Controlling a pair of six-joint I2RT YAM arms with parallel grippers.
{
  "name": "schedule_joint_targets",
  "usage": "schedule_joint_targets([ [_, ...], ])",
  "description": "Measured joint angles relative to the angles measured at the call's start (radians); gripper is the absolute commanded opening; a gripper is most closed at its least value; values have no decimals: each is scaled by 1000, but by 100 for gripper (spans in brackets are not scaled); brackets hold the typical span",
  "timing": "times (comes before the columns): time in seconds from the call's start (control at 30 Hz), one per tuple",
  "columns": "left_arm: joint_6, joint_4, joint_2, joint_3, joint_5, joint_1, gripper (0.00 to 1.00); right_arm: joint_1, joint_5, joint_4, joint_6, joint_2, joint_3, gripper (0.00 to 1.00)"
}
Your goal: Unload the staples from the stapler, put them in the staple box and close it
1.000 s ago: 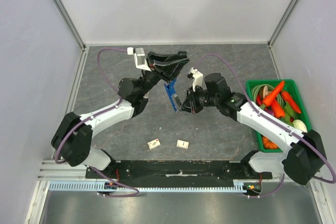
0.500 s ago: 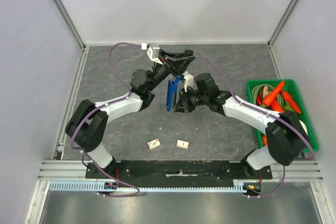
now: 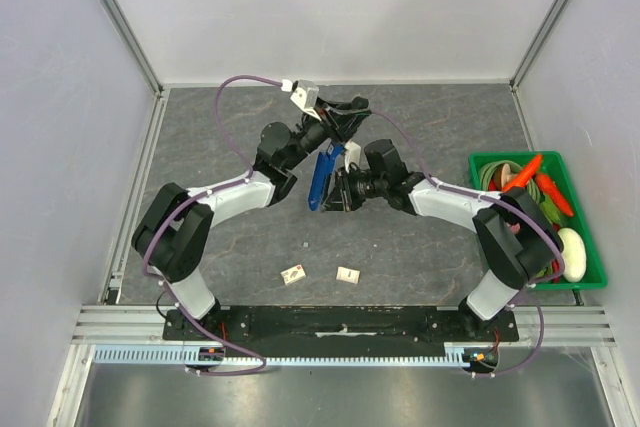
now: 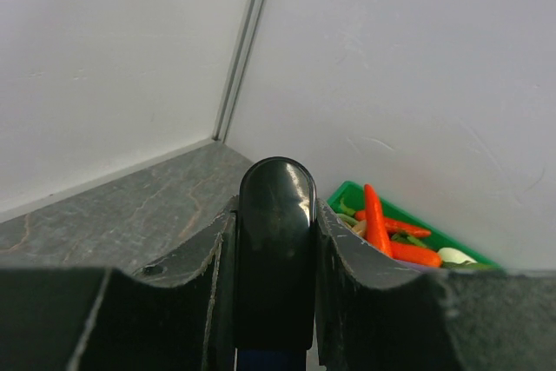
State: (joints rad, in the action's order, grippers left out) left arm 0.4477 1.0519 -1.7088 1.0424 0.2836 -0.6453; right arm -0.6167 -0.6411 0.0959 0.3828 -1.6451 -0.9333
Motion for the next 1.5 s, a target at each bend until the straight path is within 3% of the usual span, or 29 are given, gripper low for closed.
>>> schedule_joint_targets([
  [0.17, -51, -60, -16, 18, -21, 3, 2, 4, -29, 76, 44, -54, 0, 18],
  [0.57, -142, -219, -78, 69, -92, -7, 2, 34, -27, 79, 126, -109, 0, 18],
  [1.0, -156, -362, -114, 89, -224, -7, 2, 41, -26, 181, 242, -141, 47, 18],
  [1.5, -156, -423, -24, 66, -227, -14, 2, 43, 66, 47, 146, -44, 46, 18],
])
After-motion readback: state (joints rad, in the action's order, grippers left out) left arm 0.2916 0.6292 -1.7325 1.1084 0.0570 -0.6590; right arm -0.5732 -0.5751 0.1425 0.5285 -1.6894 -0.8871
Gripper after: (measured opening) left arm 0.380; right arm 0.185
